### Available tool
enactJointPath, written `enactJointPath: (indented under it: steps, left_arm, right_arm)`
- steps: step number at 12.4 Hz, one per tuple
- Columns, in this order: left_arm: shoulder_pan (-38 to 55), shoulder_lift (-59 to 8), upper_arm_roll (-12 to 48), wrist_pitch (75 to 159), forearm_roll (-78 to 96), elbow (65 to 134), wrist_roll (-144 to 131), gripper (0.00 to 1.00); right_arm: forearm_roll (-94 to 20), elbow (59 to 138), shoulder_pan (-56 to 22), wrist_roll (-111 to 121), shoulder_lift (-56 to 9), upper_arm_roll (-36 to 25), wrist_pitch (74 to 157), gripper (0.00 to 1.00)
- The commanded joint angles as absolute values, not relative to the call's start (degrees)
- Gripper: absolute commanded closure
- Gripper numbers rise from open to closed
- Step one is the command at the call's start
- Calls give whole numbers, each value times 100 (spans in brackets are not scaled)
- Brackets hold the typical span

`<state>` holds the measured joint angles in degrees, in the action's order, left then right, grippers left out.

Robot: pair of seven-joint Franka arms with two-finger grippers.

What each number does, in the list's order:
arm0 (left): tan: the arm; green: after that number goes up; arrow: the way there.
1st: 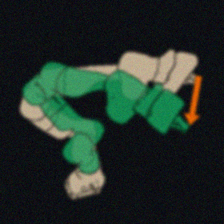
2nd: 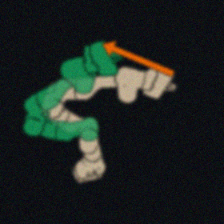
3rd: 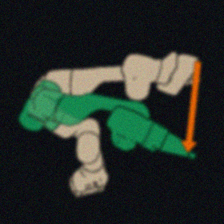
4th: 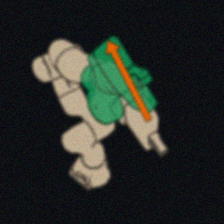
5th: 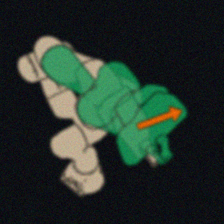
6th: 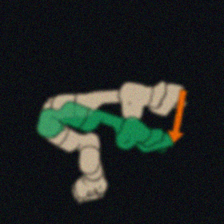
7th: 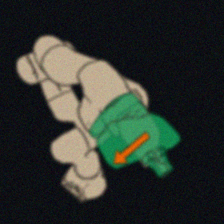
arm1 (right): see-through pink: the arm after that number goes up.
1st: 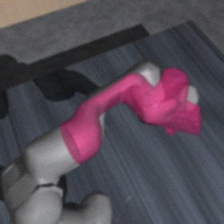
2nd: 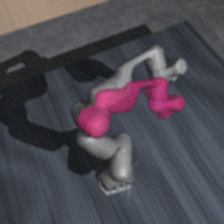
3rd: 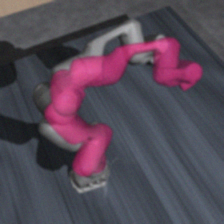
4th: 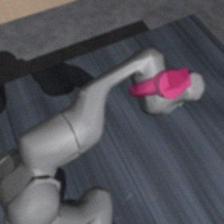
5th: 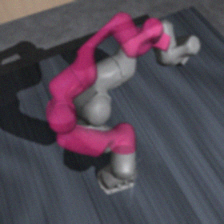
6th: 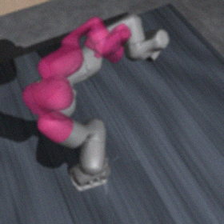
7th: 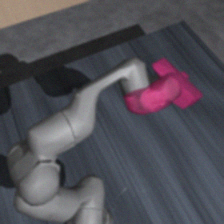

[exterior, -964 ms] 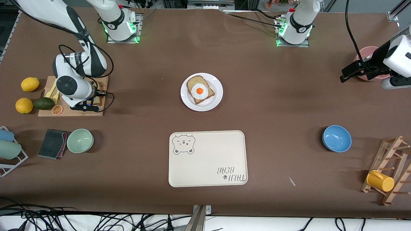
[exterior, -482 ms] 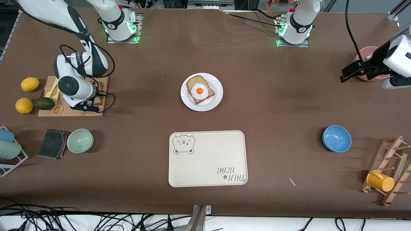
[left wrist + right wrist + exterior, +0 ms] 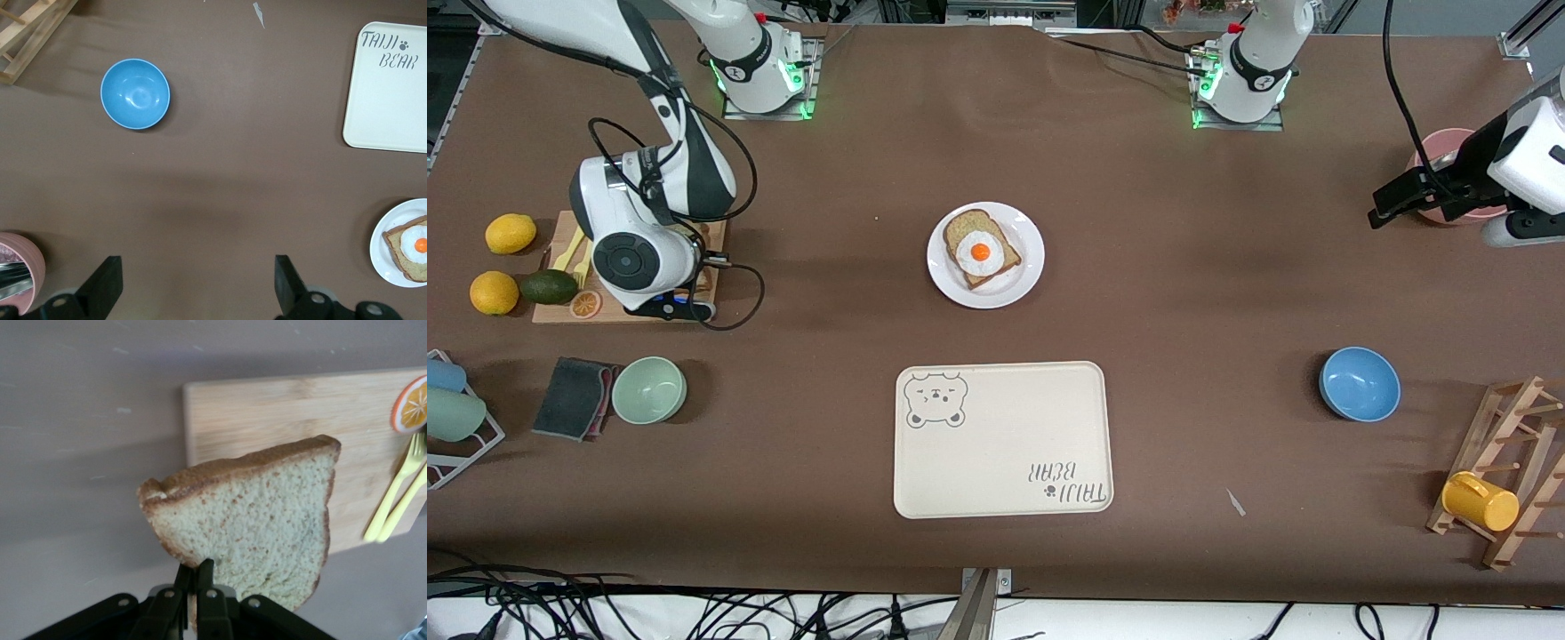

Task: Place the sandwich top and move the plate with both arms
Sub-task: 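Carry the bread slice to the white plate and lower it onto the egg toast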

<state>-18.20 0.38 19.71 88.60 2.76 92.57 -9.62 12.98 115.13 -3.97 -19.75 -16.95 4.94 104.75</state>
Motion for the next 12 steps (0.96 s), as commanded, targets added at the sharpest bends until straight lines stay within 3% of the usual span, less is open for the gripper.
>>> enactJointPath:
  steps: [1,5,8,12]
  left_arm:
    - [-1828,0,2021,8701,193,9097,-941,0]
    - [-1846,-9,2004,8701,193,9097,-940,0]
    - [-1846,0,2004,8701,193,9097,-949,0]
    - [-1854,-9,1986,8692,185,9097,-949,0]
  right_arm:
    - [811,10515,-762,-2433,-1986,738,9565,100]
    - [-358,10249,-1580,-3277,-1978,756,9483,100]
    - [-474,10116,-2326,-4146,-2047,756,9544,100]
    - [-1458,10116,-2890,-4385,-2293,747,10264,100]
